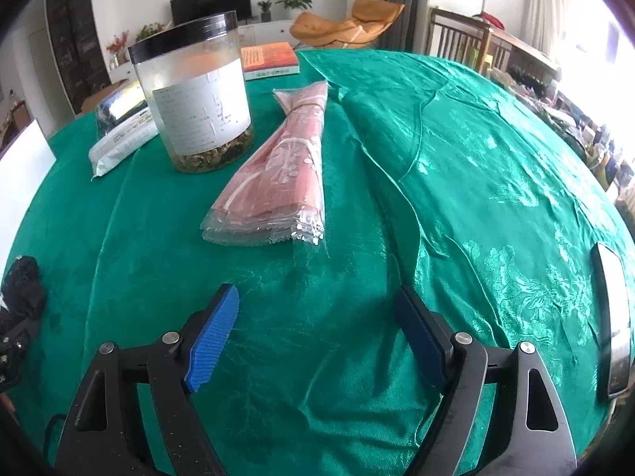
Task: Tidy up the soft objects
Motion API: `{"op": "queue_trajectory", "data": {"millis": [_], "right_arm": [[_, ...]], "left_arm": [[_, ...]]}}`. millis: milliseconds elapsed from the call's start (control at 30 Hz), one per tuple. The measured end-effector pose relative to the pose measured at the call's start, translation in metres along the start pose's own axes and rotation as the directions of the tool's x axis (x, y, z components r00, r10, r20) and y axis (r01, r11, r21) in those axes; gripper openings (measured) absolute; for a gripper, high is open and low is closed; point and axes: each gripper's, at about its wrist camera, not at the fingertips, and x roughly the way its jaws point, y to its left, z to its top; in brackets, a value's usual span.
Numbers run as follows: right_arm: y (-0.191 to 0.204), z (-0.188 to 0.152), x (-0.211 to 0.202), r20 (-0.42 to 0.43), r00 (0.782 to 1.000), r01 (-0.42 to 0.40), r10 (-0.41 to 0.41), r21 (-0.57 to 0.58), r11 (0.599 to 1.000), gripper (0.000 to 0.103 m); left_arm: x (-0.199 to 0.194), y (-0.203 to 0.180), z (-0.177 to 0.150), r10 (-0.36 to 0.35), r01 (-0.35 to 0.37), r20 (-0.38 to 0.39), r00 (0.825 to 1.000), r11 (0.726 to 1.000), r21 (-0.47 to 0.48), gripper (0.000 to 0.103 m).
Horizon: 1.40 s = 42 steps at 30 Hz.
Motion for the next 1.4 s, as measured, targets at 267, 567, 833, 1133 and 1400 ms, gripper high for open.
{"op": "queue_trajectory", "data": {"millis": [267,567,833,1133,1400], "right_arm": [[0.0010,0.0024,0.0009,-0.003,1.000,-0.006,0.006,-0.001,1.000,0.087],[0.0012,0.0027,0.0010,-0.003,1.000,-0.005,0.005,0.000,1.000,0.088],[0.0011,0.0029,0.0012,-0.003,1.000,-0.006,0.006,0.000,1.000,0.088],[0.0011,0.0032,0.0014,-0.003,1.000,-0.006,0.006,0.001,1.000,0.089],[0.0010,0.0035,0.0016,-0.003,1.000,-0.006,0.006,0.001,1.000,0.089]], "left_arm": [[-0.0001,0.0000,0.0001,0.000,0.000,0.000,1.000,1.000,0.000,0.103],[-0.0001,-0.0002,0.0002,0.000,0.000,0.000,1.000,1.000,0.000,0.103],[-0.0001,-0.0002,0.0001,0.000,0.000,0.000,1.000,1.000,0.000,0.103],[-0.0001,-0.0004,0.0003,0.000,0.000,0.000,1.000,1.000,-0.001,0.103],[0.0001,-0.0004,0.0003,0.001,-0.001,0.000,1.000,1.000,0.000,0.103]]}}
